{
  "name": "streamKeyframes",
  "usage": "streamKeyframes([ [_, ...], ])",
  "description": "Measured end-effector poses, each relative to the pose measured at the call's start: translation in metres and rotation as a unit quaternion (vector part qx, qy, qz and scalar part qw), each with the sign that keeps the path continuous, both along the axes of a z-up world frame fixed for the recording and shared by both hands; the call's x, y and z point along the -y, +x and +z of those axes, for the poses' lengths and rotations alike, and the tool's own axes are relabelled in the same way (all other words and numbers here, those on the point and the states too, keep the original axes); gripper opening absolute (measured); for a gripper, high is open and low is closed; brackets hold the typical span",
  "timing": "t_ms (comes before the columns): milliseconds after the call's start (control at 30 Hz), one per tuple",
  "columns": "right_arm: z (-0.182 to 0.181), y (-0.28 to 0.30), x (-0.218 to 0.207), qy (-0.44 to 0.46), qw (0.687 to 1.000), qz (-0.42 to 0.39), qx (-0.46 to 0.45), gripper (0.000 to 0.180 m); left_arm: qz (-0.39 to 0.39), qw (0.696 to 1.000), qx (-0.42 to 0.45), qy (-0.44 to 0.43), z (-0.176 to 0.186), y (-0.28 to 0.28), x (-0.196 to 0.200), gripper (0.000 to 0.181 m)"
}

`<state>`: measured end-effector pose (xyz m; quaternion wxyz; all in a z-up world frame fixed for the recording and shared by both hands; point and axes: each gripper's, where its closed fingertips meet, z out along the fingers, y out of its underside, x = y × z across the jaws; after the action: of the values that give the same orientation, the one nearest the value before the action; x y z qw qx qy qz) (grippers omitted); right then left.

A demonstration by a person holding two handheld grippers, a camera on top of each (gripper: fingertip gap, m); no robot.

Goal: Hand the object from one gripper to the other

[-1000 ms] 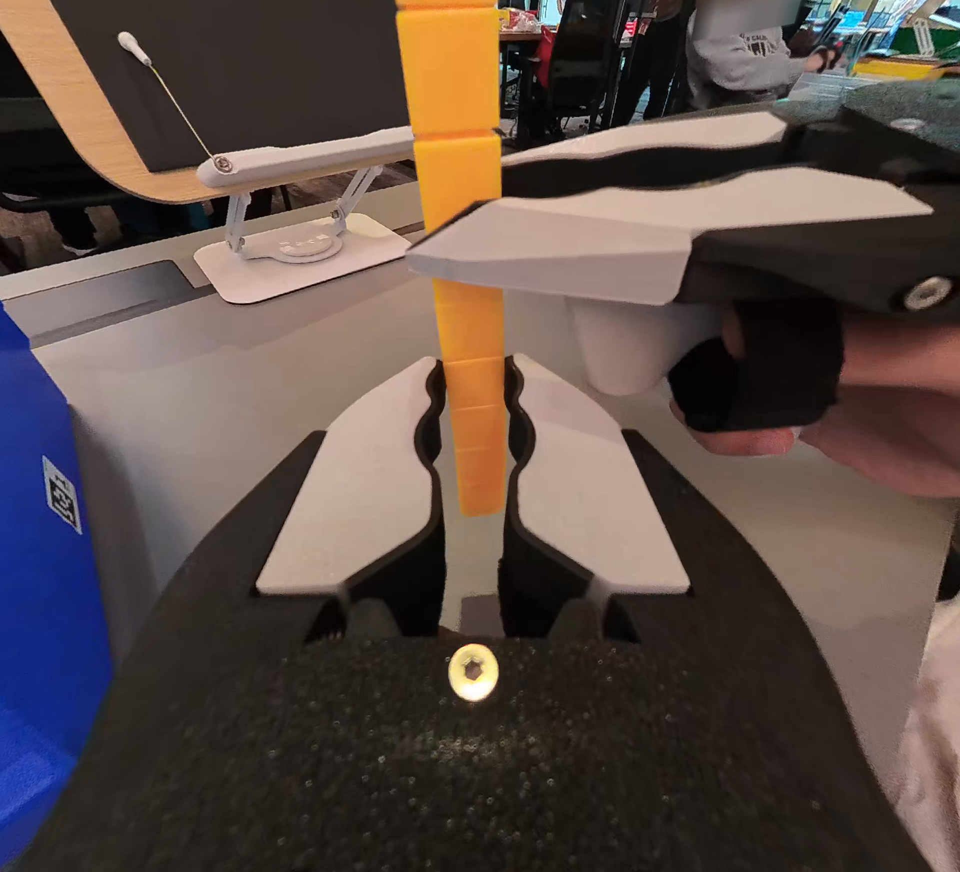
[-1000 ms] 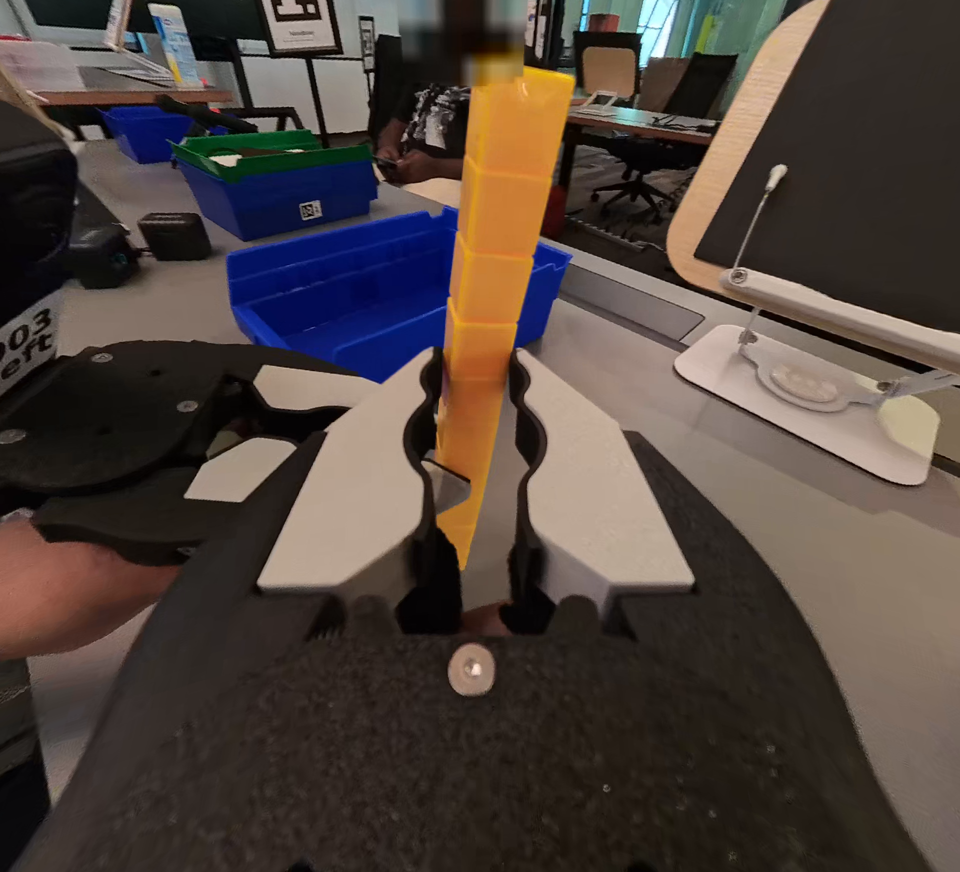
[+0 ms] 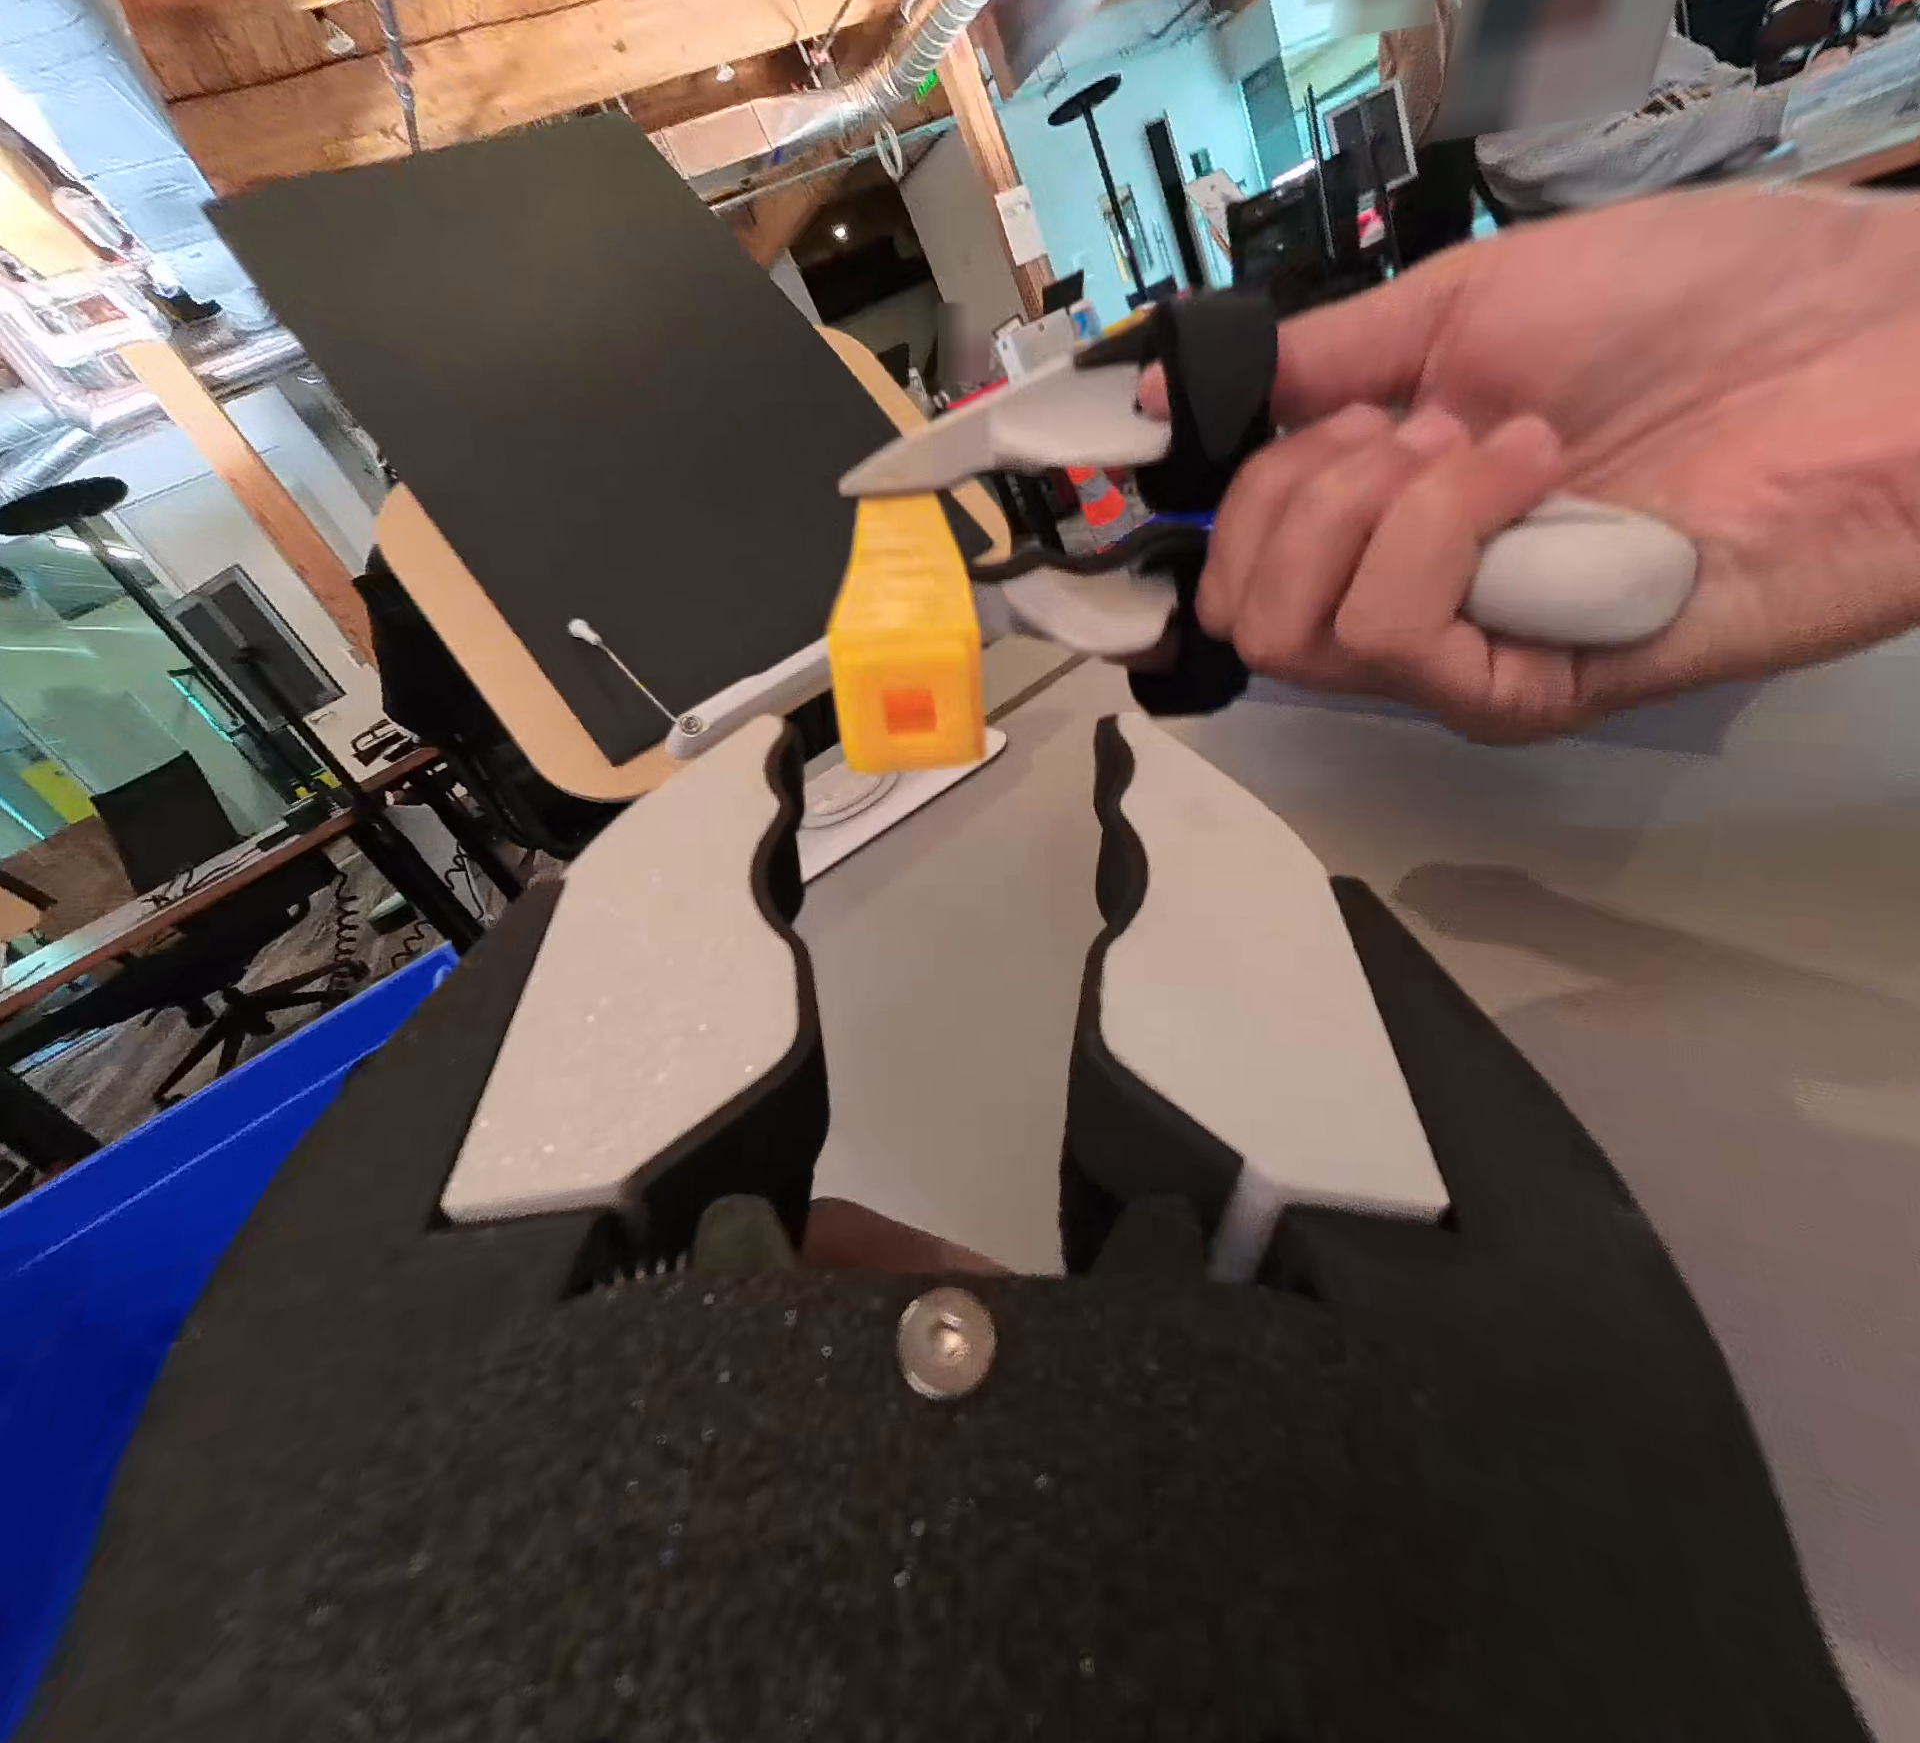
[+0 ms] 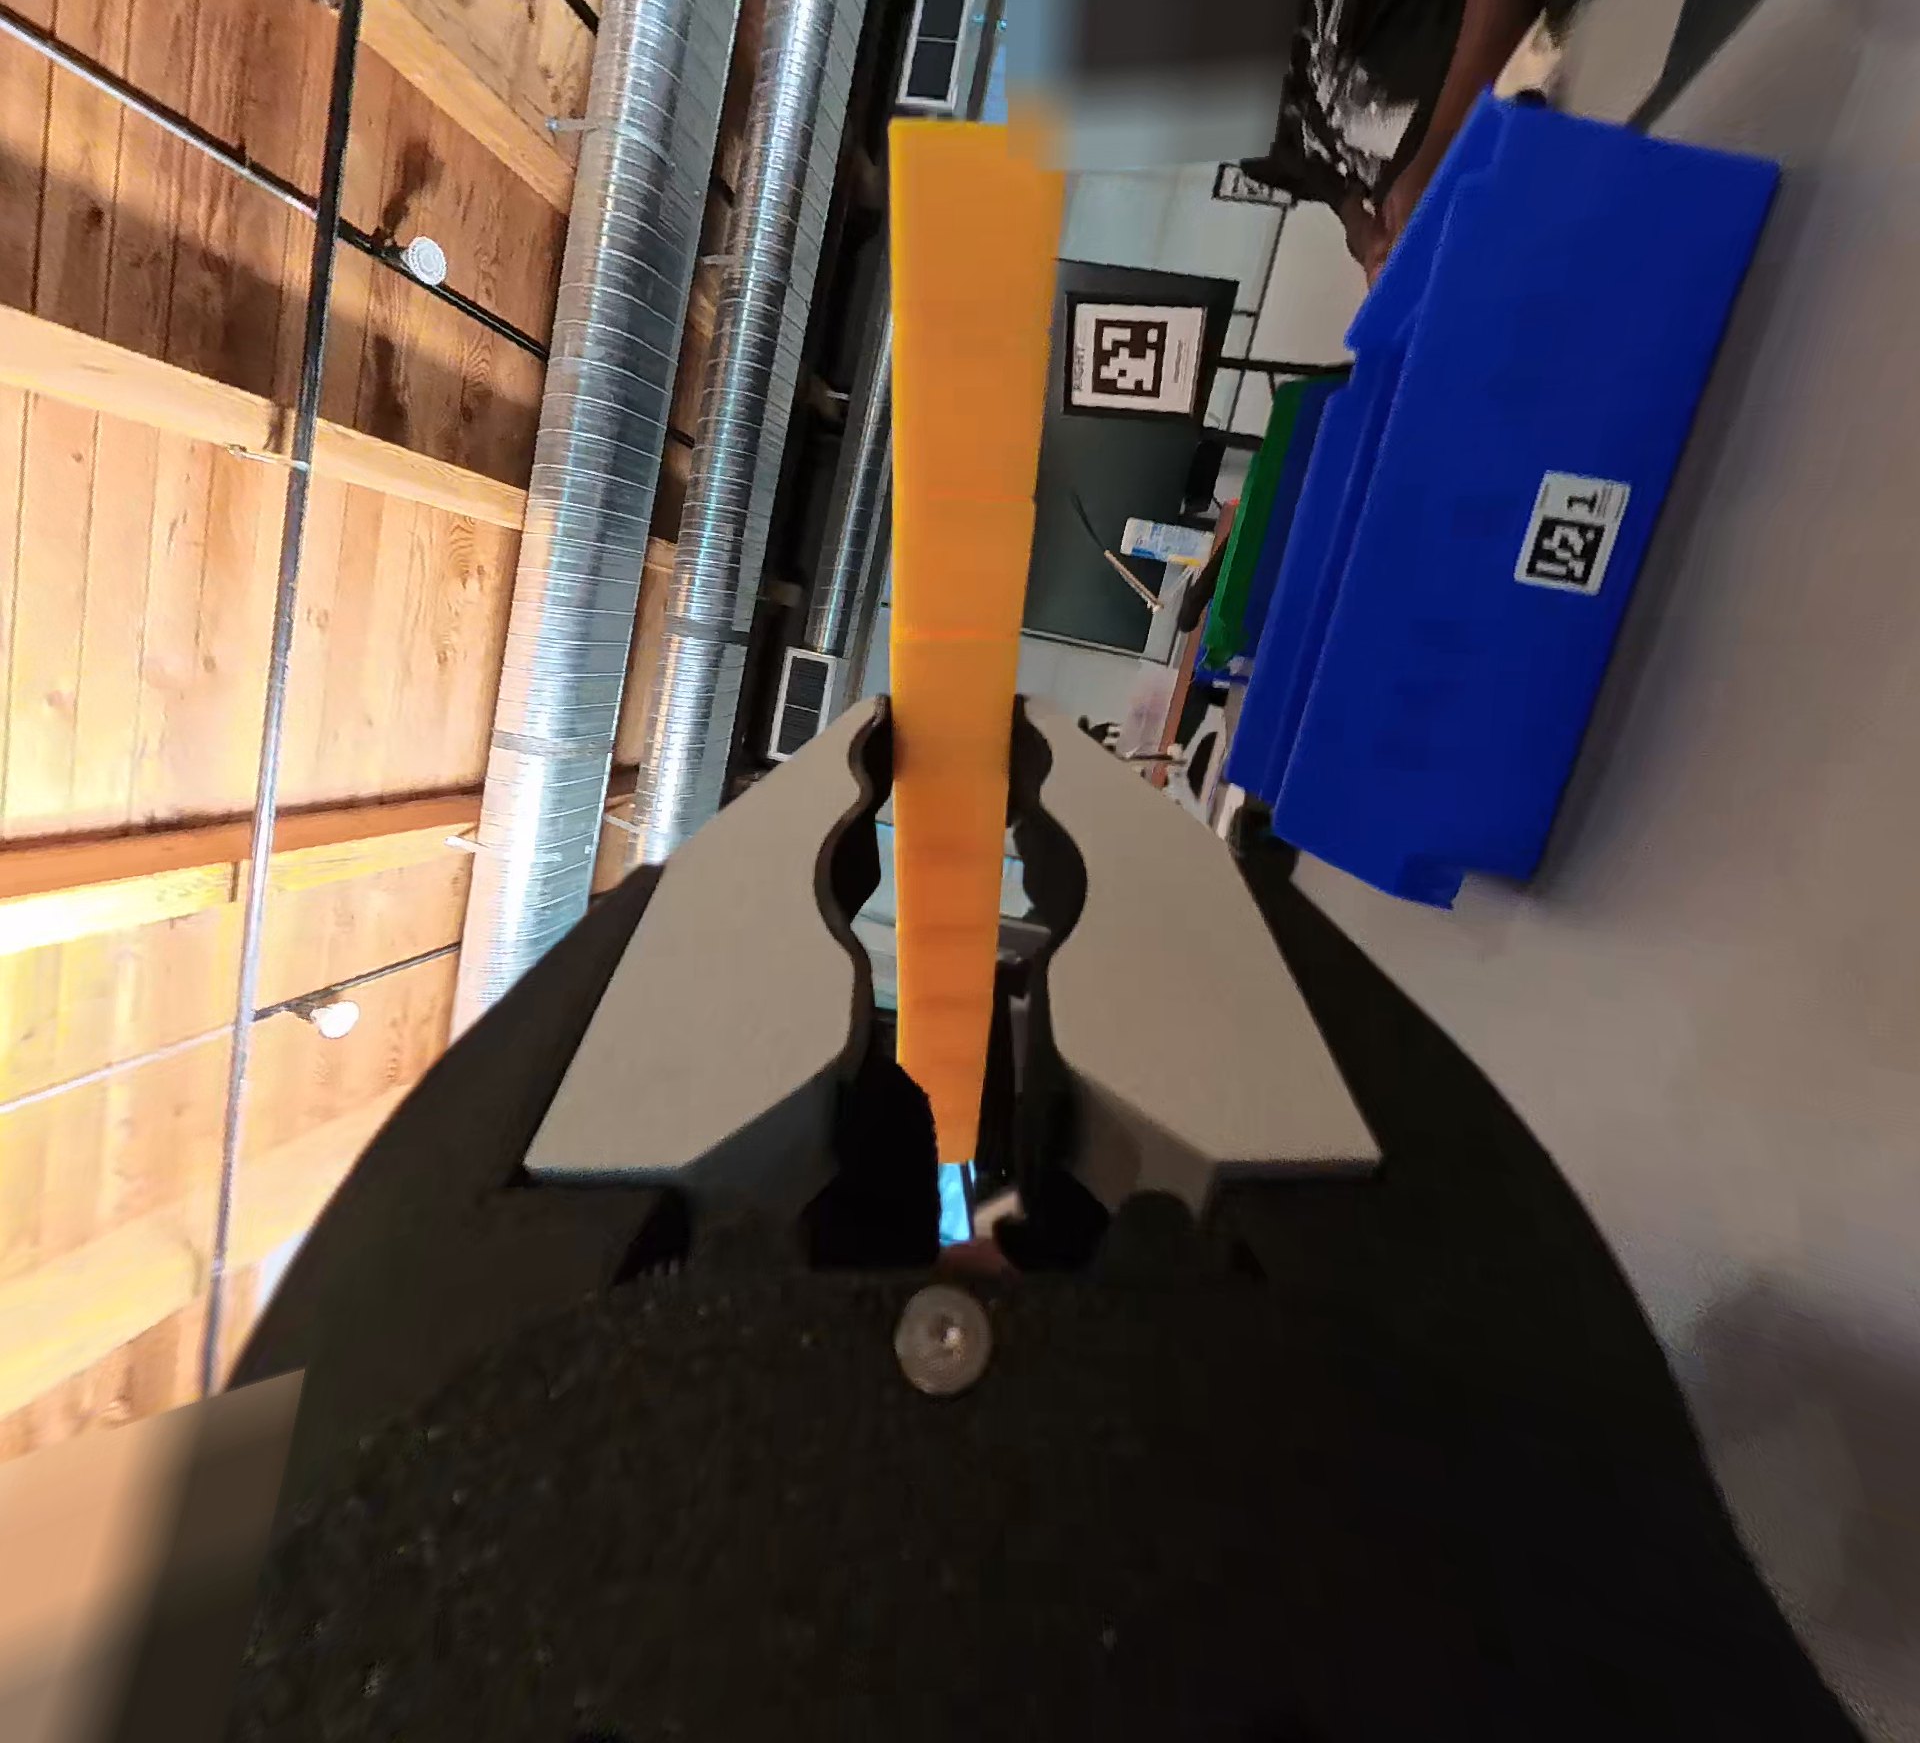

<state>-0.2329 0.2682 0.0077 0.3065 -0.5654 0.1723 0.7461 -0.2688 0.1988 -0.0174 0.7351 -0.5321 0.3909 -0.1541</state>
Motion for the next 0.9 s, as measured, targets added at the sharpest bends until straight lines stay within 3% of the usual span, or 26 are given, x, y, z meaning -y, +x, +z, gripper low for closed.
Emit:
streamKeyframes([
  [100, -0.015, -0.016, 0.004, -0.031, 0.999, 0.035, -0.014, 0.021, 0.006, 1.0, 0.005, 0.007, 0.002, -0.005, -0.002, 0.047],
  [200, -0.024, -0.032, 0.009, -0.048, 0.996, 0.064, -0.033, 0.021, 0.001, 0.999, 0.011, 0.03, 0.006, -0.008, 0.0, 0.026],
  [367, -0.033, -0.036, 0.009, -0.04, 0.995, 0.084, -0.033, 0.023, -0.001, 1.0, 0.004, 0.007, 0.004, -0.015, -0.006, 0.023],
  [533, -0.039, -0.039, 0.011, 0.1, 0.981, 0.064, 0.154, 0.048, 0.021, 1.0, 0.011, 0.01, 0.01, -0.028, -0.016, 0.023],
  [600, -0.035, -0.036, 0.014, 0.172, 0.95, 0.035, 0.259, 0.057, 0.027, 1.0, 0.011, 0.008, 0.01, -0.033, -0.02, 0.023],
  [733, -0.015, -0.036, 0.031, 0.328, 0.83, -0.011, 0.451, 0.073, 0.044, 0.999, 0.002, 0.012, 0.011, -0.039, -0.027, 0.023],
  [800, -0.005, -0.046, 0.049, 0.387, 0.771, -0.001, 0.505, 0.085, 0.057, 0.998, -0.008, 0.018, 0.01, -0.041, -0.03, 0.023],
  [900, 0.008, -0.062, 0.069, 0.424, 0.724, 0.005, 0.544, 0.099, 0.074, 0.996, -0.03, 0.037, 0.009, -0.041, -0.031, 0.023],
])
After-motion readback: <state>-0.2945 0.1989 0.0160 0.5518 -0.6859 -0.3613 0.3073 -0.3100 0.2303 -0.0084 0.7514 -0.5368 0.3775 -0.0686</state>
